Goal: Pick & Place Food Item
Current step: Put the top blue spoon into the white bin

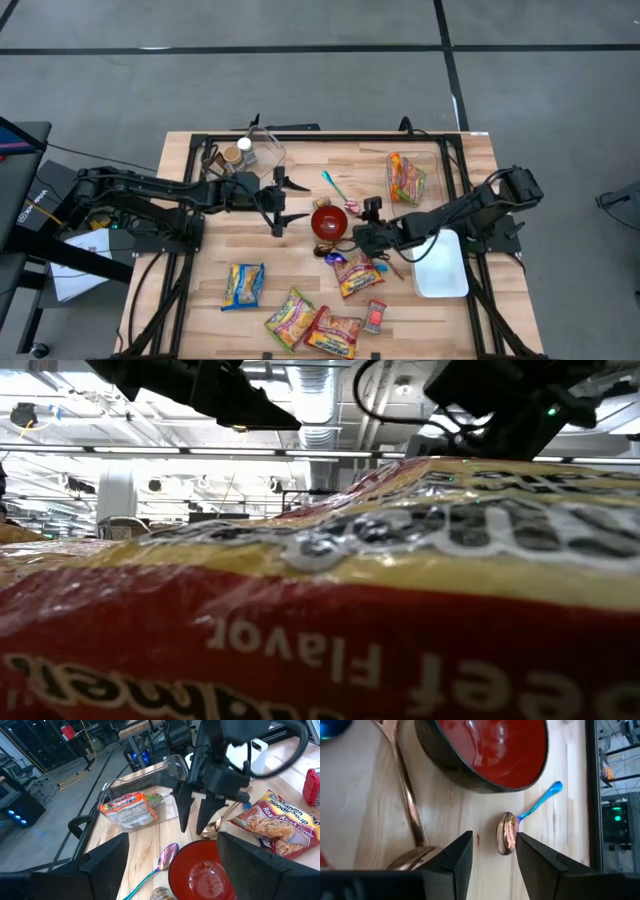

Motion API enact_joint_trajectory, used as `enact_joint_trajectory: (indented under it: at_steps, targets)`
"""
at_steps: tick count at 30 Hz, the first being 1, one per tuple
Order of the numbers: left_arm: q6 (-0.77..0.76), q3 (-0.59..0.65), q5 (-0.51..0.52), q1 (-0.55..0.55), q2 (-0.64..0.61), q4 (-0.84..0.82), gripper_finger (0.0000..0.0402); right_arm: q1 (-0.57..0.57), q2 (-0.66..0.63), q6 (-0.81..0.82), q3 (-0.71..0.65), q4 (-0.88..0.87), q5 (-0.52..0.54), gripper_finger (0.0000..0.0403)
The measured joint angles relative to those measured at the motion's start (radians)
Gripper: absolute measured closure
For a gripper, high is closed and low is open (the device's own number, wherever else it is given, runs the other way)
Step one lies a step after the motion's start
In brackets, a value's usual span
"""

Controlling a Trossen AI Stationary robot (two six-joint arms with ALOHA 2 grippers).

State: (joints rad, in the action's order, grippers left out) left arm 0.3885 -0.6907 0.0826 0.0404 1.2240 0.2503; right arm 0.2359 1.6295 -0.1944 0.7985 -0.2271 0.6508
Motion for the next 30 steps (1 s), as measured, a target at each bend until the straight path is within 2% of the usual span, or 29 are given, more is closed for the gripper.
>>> enact_joint_trajectory:
  at_steps: [9,19,30]
  targets:
    - [0.000,0.000,0.001,0.000,0.000,0.000,0.0105,-0.055,0.060,0.000,0.004,0.006,0.001,0.0260]
    - [0.000,0.000,0.003,0.000,0.000,0.000,0.0105,-0.062,0.060,-0.005,0.003,0.003,-0.001,0.0260]
    - [-0.001,0.000,0.003,0.000,0.000,0.000,0.0105,-0.098,0.059,-0.016,0.003,0.043,-0.058,0.0260]
